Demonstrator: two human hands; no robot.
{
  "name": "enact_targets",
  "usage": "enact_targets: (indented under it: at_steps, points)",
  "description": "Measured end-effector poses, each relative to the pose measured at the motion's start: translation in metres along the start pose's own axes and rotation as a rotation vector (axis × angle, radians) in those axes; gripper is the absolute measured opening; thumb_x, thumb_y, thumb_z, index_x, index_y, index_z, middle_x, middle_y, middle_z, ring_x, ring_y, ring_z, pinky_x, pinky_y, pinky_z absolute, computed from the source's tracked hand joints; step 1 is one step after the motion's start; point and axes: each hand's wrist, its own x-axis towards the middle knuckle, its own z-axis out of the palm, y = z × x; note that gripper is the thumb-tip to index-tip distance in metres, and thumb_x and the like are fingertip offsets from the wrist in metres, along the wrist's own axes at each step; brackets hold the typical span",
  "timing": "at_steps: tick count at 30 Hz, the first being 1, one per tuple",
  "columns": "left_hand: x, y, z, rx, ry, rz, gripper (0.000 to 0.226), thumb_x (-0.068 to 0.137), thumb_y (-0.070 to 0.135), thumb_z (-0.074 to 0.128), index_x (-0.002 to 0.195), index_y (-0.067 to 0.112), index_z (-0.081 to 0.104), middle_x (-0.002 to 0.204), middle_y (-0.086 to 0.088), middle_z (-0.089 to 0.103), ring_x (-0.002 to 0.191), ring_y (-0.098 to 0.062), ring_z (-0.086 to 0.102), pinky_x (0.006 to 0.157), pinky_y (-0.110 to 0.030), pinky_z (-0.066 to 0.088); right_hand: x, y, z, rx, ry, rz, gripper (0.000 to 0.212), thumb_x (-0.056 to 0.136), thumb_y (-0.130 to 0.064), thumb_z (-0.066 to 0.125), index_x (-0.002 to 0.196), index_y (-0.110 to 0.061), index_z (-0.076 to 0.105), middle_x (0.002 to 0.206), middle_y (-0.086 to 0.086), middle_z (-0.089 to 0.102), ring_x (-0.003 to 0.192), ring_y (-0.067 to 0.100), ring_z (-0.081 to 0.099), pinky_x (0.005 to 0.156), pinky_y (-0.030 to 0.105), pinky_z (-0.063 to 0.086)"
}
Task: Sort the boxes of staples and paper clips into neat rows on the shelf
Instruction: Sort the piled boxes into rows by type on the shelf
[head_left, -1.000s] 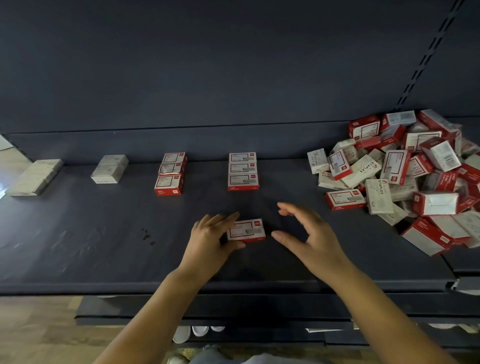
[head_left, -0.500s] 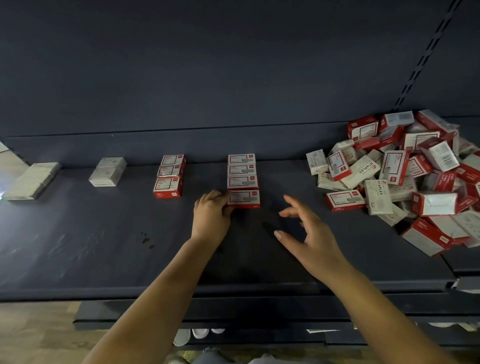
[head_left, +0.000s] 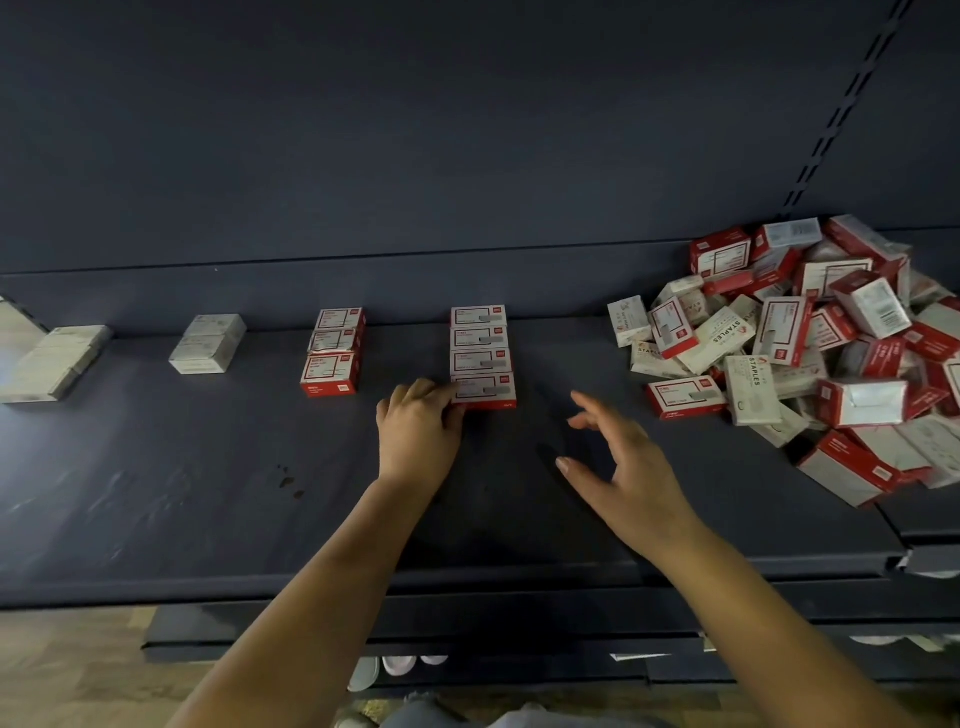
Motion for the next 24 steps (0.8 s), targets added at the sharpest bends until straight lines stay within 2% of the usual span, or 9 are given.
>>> enact_targets:
  at_steps: [4,8,12,15,18,21,24]
  points:
    - [-0.004,0.005,-0.002,0.055,0.009,0.002,0.033,0.086,0.018,0.062,0.120,0.016,0.062,0.117,-0.008,0.056,0.111,-0.032,0.046,0.096,-0.044,0.032,0.001,0.004,-0.002,-0.086,0.089,-0.022,0.058,0.084,-0.014,0.065,0.137,-0.015,0.041,0.127,0.001,0.049,0.121,0.012,0.041,0.096,0.020,0.029]
    - [-0.011,0.020,-0.002,0.030,0.146,0.152,0.035,0.071,0.011,0.074,0.106,0.010,0.069,0.100,-0.011,0.063,0.093,-0.039,0.056,0.086,-0.052,0.041,0.011,0.021,-0.017,-0.135,0.292,-0.020,0.048,0.080,-0.003,0.067,0.125,-0.005,0.053,0.121,0.012,0.054,0.116,0.026,0.049,0.096,0.028,0.035]
    - [-0.005,0.048,-0.003,0.021,0.179,0.272,0.032,0.071,0.019,0.062,0.101,0.011,0.069,0.099,-0.008,0.064,0.089,-0.035,0.058,0.083,-0.051,0.044,0.039,0.040,-0.040,-0.208,0.458,0.085,0.045,0.077,0.001,0.066,0.121,-0.001,0.056,0.118,0.021,0.052,0.111,0.037,0.048,0.092,0.032,0.036]
    - [0.000,0.062,0.000,0.011,0.155,0.303,0.031,0.076,0.023,0.054,0.101,0.013,0.069,0.100,-0.006,0.064,0.095,-0.033,0.056,0.086,-0.051,0.043,0.065,0.045,-0.051,-0.380,0.492,0.214,0.054,0.080,-0.014,0.069,0.128,-0.003,0.049,0.123,0.023,0.046,0.112,0.041,0.040,0.093,0.043,0.034]
    - [0.003,0.070,0.003,0.022,0.117,0.310,0.031,0.077,0.024,0.052,0.100,0.014,0.069,0.097,-0.005,0.064,0.096,-0.032,0.057,0.086,-0.053,0.044,0.086,0.046,-0.054,-0.521,0.403,0.407,0.069,0.080,-0.036,0.069,0.133,-0.004,0.037,0.134,0.020,0.036,0.124,0.038,0.030,0.103,0.045,0.024]
    - [0.003,0.073,0.002,0.029,0.087,0.310,0.033,0.077,0.027,0.048,0.099,0.014,0.070,0.092,-0.004,0.064,0.092,-0.033,0.059,0.084,-0.054,0.046,0.094,0.053,-0.051,-0.626,0.405,0.423,0.076,0.079,-0.044,0.067,0.131,0.000,0.033,0.133,0.020,0.036,0.123,0.037,0.032,0.101,0.045,0.026]
    - [0.001,0.072,0.003,0.046,0.082,0.302,0.030,0.074,0.023,0.056,0.098,0.014,0.070,0.091,-0.005,0.064,0.092,-0.034,0.059,0.085,-0.058,0.046,0.098,0.059,-0.050,-0.681,0.426,0.425,0.074,0.082,-0.043,0.064,0.131,0.002,0.033,0.132,0.020,0.038,0.122,0.036,0.034,0.100,0.045,0.028]
